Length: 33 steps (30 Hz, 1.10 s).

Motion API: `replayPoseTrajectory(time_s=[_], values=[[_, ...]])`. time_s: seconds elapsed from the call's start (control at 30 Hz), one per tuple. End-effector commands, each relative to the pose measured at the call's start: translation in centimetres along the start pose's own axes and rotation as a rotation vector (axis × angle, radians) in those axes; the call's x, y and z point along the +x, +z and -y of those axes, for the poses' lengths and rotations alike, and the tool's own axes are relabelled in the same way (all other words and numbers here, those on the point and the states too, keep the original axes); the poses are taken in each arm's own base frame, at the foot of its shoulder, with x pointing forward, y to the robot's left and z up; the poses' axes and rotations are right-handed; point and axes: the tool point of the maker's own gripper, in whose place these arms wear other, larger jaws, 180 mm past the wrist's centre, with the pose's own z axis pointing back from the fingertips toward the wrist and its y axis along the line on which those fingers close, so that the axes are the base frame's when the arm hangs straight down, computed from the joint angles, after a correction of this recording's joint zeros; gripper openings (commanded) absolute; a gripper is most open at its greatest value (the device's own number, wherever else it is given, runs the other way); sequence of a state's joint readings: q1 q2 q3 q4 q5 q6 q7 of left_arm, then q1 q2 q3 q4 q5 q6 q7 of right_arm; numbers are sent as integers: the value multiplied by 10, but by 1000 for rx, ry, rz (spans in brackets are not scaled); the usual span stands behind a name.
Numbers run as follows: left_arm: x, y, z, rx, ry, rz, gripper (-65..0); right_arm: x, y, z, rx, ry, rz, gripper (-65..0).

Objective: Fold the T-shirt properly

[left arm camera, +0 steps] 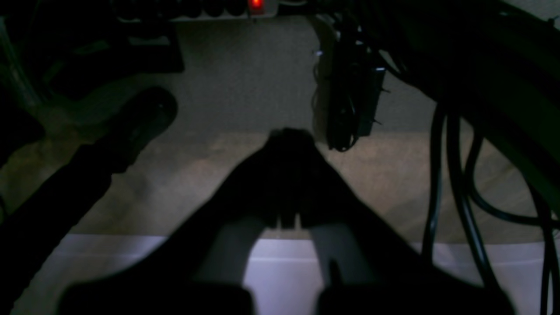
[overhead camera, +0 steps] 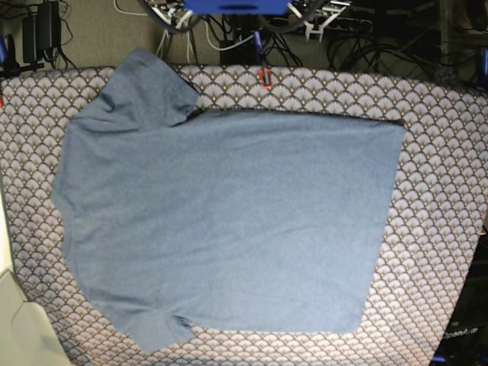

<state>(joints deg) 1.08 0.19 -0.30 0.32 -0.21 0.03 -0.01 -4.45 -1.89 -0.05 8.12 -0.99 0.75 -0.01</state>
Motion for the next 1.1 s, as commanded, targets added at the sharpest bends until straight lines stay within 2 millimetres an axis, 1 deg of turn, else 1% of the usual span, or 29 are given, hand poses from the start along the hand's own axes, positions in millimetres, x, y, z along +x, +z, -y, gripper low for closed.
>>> replayPoseTrajectory(time_s=[0.0, 0.1, 0.93, 1.03, 1.07], values=[[-2, 0, 2, 0, -1, -1, -647, 2, 0, 4, -12, -12, 6, -650], [-2, 0, 3, -2, -1, -1, -647, 10, 1, 8, -18, -11, 35, -650], [-3, 0, 3, -2, -1, -3, -647, 9, 2, 10, -20, -11, 45, -650], [-6, 0, 2, -1, -1, -6, -647, 6, 2, 10, -21, -11, 40, -650], [-11, 0, 2, -1, -1, -6, -647, 0, 3, 10, -21, -11, 34, -650]])
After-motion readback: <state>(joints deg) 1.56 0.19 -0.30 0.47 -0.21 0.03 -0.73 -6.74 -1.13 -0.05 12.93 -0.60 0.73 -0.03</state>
